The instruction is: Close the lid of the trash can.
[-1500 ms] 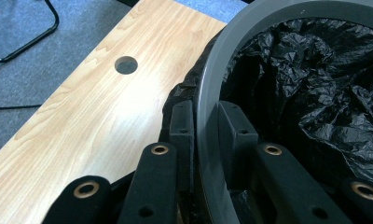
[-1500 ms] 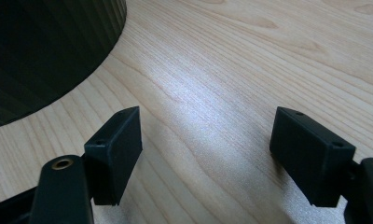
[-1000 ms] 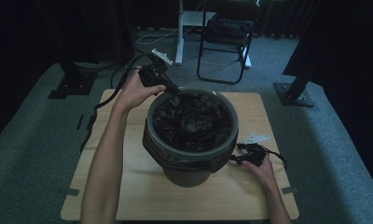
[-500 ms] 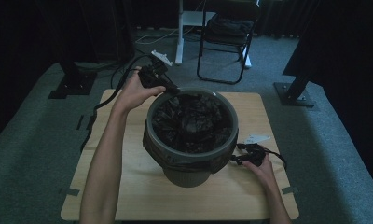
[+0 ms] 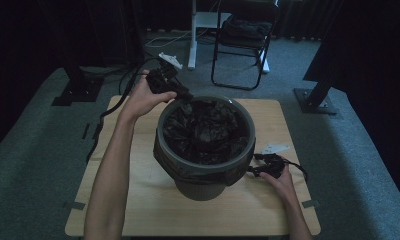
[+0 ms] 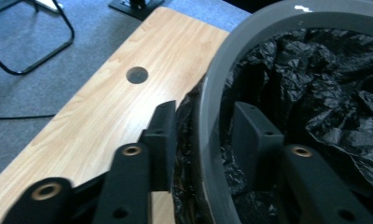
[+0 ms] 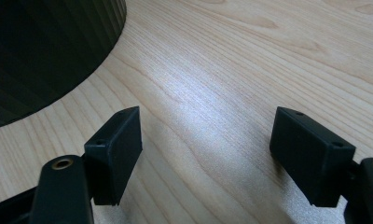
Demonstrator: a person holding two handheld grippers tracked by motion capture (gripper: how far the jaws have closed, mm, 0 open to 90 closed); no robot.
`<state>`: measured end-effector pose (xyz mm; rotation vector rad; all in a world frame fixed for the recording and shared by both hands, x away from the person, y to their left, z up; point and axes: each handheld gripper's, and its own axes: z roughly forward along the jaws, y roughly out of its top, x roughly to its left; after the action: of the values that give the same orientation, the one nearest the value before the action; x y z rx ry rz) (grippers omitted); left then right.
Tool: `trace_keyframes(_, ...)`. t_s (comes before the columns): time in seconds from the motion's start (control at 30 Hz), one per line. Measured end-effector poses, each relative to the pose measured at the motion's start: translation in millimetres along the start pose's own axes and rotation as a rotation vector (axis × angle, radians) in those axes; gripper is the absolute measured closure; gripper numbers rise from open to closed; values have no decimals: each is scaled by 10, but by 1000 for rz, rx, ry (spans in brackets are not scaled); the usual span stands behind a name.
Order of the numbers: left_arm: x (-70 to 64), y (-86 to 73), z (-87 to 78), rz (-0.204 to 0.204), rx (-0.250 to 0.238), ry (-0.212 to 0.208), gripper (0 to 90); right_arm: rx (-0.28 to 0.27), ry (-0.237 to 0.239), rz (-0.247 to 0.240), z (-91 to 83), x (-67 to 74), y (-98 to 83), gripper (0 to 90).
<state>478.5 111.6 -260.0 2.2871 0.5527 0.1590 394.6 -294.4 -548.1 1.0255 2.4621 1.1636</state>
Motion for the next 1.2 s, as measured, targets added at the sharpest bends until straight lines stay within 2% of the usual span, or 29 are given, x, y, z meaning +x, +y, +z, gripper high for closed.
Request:
trace_keyframes(0.2, -6, -9, -22, -6, -39, 31, 486, 0, 1, 0, 0, 0, 0, 244)
trace_keyframes(0.43, -8, -14, -63, -3, -72, 34, 376, 0, 1, 1, 0, -1, 0, 244)
trace_keyframes(0.63, -21, -34, -130, 2, -93, 30, 338, 0, 1, 1, 0, -1, 0, 244)
trace_keyframes(0.97, -70, -112, -318, 15, -150, 25, 337, 0, 2, 2, -1, 0, -1, 244)
trace_keyframes(1.2, -72, -202, -430, 11, -160, 49, 338, -1, 2, 3, -1, 0, -1, 244)
